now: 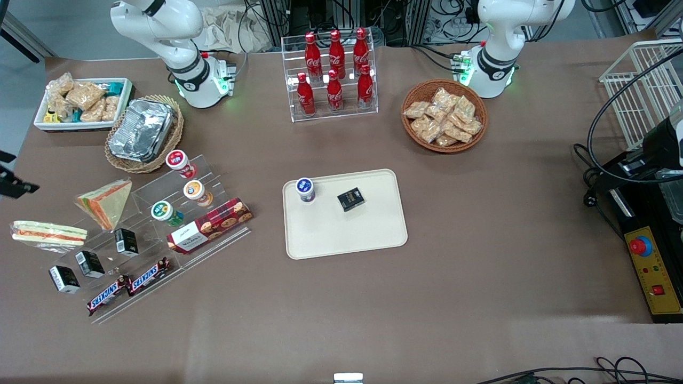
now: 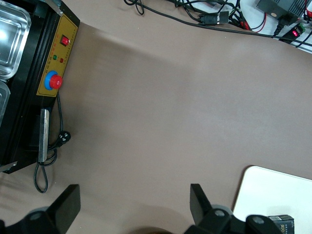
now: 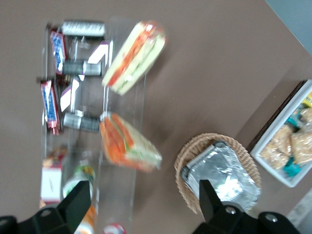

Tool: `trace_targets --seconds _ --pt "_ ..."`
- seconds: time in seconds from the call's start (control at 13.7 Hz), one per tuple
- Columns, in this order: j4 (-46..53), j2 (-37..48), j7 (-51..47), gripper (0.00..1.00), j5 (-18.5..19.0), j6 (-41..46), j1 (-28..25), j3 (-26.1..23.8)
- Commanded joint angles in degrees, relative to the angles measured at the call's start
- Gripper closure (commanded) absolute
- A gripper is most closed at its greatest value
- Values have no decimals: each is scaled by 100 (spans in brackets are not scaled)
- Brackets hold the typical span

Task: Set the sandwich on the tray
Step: 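Move the right gripper down toward the wrapped sandwich on the acrylic display, then close the right gripper on the plastic-wrapped sandwich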

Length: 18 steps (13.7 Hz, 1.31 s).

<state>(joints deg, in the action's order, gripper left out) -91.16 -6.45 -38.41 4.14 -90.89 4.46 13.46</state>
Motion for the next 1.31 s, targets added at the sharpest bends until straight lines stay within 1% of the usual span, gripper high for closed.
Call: trace_targets --seconds 0.0,0.22,0.36,0.44,0.51,0.58,0.95,1.17,1.24 --pt "222 -461 -944 1 -123 -786 282 69" --pt "196 -892 -2001 1 -150 -1666 564 69" --pt "169 -1112 -2397 1 -159 -1836 617 69" --pt "134 -1217 -2538 1 -237 -1879 687 60" --pt "116 -1331 -2626 1 -438 -1993 696 69" --pt "99 -1437 -2723 1 -493 -2098 705 78" --pt "-516 -1499 -3101 1 -484 -2942 696 78" --pt "-692 -1560 -3207 1 -484 -3057 696 78" --pt "-692 -1648 -3477 5 -484 -3188 688 78"
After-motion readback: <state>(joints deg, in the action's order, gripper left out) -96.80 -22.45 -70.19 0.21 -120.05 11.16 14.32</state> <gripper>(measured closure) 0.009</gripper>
